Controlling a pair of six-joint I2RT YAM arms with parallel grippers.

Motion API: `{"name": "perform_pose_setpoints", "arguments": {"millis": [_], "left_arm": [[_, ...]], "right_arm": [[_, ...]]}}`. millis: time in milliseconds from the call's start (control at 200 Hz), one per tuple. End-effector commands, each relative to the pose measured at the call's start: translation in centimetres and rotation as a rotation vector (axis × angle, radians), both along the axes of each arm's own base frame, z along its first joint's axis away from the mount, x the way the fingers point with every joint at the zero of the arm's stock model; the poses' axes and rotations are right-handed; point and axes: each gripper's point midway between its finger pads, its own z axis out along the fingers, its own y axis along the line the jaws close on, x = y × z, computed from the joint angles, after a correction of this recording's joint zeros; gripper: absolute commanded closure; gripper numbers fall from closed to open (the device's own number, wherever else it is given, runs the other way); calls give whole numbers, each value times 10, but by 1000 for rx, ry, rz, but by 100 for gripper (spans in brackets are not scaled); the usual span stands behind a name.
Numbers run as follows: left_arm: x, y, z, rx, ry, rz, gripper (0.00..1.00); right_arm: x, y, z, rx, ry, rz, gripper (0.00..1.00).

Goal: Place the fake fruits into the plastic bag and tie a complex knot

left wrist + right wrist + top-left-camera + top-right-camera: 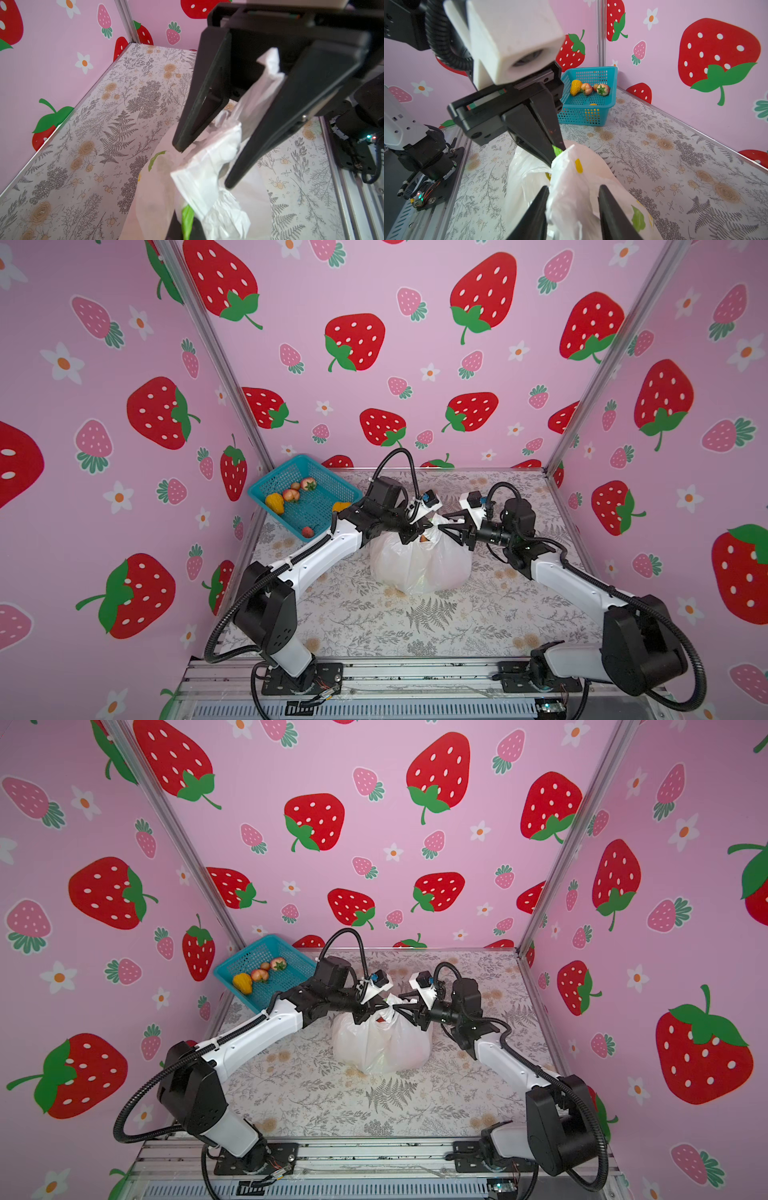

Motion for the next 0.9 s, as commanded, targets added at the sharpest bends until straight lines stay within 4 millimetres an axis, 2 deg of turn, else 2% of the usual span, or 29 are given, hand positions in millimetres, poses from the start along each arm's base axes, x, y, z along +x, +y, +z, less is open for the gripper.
{"name": "perform_pose_setpoints", "arguments": {"millis": [0,150,240,375,550,600,615,655,725,815,891], "left_arm": [[-6,-1,23,-26,-77,-61,100],[-7,-2,24,-31,-75,-70,100],[-7,-2,24,-32,-71,-71,100],[-7,-2,24,-28,-72,-67,100],[-3,0,25,-24,-61,-36,100],[-2,3,25,-15,-52,-11,96],[-2,4,24,-9,-47,-6,90],[-3,9,22,12,-39,12,81],[-3,20,17,49,-26,54,72],[-6,32,9,90,-1,88,65],[-4,38,1,120,26,116,62]], "right_arm": [[-3,6,2,-35,-70,70,54],[5,8,-3,-49,-68,62,51],[8,11,-6,-57,-68,60,54],[10,12,-9,-67,-68,65,68],[10,16,-13,-76,-55,58,97],[11,16,-13,-81,-57,41,100],[11,16,-13,-83,-56,36,100],[11,15,-12,-84,-58,24,100],[10,14,-8,-84,-67,3,100],[6,12,-3,-80,-82,-11,100],[4,12,0,-73,-91,-17,100]]}}
